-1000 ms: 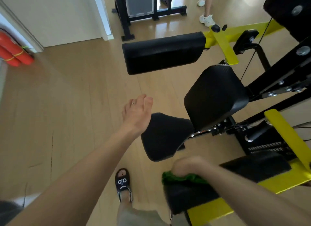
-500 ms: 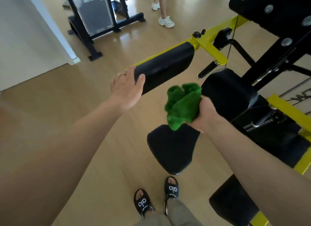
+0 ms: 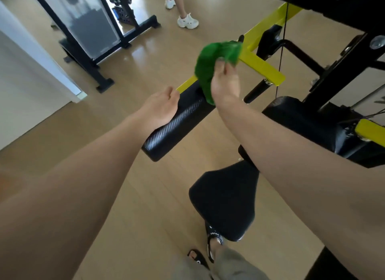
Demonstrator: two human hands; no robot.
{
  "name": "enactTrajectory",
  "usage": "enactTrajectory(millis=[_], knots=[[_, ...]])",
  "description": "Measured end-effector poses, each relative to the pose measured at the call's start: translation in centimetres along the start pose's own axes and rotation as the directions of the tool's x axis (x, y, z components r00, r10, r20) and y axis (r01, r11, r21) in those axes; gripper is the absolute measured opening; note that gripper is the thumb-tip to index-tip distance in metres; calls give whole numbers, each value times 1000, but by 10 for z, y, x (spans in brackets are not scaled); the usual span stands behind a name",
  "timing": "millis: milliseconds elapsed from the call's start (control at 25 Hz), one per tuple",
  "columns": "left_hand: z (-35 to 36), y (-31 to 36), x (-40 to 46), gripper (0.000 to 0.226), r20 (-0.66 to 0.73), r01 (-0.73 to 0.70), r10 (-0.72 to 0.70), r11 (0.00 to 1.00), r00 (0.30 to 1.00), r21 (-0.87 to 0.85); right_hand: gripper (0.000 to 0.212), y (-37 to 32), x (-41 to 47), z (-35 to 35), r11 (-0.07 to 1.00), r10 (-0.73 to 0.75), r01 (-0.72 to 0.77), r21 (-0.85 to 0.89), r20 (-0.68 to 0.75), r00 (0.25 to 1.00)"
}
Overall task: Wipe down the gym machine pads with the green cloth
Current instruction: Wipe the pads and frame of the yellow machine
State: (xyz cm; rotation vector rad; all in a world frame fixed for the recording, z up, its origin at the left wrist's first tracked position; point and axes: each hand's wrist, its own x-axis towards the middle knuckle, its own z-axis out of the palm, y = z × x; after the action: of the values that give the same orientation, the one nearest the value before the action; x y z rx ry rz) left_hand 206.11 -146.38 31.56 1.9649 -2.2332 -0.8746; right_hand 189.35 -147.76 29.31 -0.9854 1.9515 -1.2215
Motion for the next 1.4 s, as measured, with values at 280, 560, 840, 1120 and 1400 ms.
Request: enactTrajectory(millis=[280, 560, 840, 1120, 1400], knots=[[12, -17, 48, 46, -27, -101, 98, 962, 995, -252, 47, 48, -27, 46, 819, -467, 401, -411, -71, 881], [11, -54, 68, 40, 154, 0, 98, 844, 983, -536, 44, 47, -99, 85, 867, -440, 393, -306, -101, 892], [18, -49, 73, 34, 165, -5, 73, 924, 984, -381, 46, 24, 21, 64, 988, -91, 32, -152, -397, 913], [14, -54, 78, 40, 233, -39, 141, 917, 962, -397, 51, -12, -193, 142, 968, 216, -159, 197, -318, 923], [18, -54, 74, 38, 171, -19, 86, 934, 981, -358, 50, 7, -4, 69, 995, 103, -91, 47, -425, 899]])
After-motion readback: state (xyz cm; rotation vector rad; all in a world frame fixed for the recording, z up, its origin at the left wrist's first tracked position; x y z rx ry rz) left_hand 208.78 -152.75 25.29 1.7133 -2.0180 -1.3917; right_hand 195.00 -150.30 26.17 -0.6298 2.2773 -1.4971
